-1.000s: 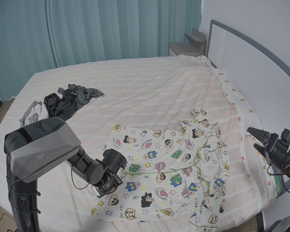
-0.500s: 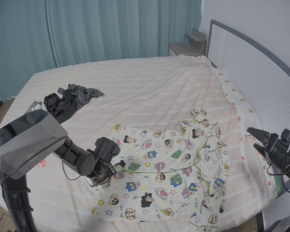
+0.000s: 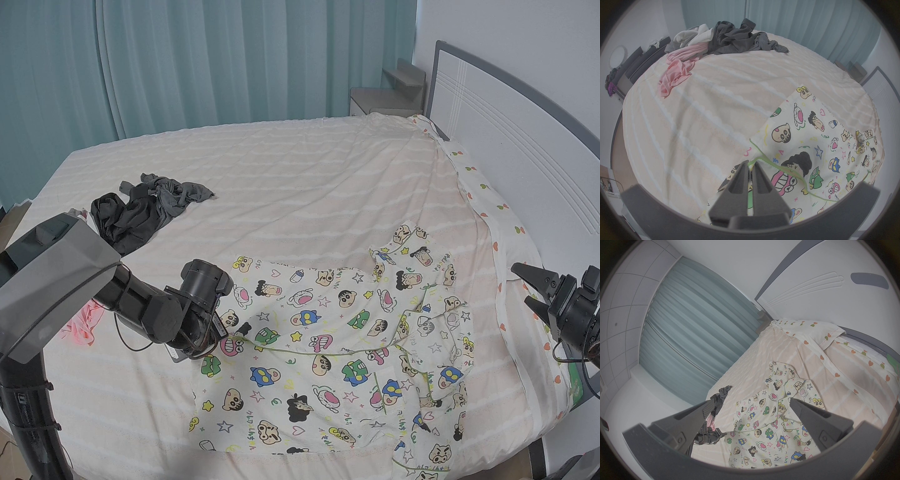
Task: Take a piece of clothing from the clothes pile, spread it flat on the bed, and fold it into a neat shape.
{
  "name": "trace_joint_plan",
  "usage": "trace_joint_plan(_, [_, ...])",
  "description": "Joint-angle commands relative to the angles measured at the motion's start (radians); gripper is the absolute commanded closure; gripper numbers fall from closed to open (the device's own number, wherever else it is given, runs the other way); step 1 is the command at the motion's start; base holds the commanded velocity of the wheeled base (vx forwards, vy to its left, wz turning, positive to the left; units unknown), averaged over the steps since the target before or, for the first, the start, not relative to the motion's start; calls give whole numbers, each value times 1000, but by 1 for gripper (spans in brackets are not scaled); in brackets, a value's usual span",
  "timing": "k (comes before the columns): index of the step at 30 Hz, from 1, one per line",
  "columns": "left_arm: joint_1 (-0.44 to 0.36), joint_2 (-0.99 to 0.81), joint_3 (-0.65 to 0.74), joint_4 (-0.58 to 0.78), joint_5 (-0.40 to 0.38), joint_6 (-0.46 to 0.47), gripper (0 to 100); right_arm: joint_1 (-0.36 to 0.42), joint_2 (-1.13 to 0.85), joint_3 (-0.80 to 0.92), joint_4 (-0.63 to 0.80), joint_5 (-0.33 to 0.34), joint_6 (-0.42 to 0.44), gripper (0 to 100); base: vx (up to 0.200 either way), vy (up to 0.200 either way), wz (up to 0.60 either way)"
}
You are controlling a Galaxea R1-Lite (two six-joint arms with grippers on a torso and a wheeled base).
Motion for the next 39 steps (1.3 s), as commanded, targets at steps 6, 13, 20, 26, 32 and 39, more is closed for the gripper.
trace_joint_plan(6, [4,11,-27,-29,-4,66,100,-1,-2,0,-1,0,0,0,0,0,0])
trace_joint_plan(13, [9,43,-33,-28,-1,87,100,-3,0,0,-1,-1,0,0,0,0,0])
trace_joint_plan(20, [24,37,-33,-28,-1,86,0,-13,15,3,6,-1,-2,0,0,0,0])
trace_joint_plan(26, [35,-78,8,-26,-108,43,0,-53,58,34,15,17,-44,0,0,0,0])
trace_joint_plan(32, [84,-332,200,-29,-414,-43,0,-174,267,12,4,152,-61,0,0,0,0])
trace_joint_plan(39, [138,-591,617,-259,-730,-109,0,-326,589,-81,-4,307,-247,0,0,0,0])
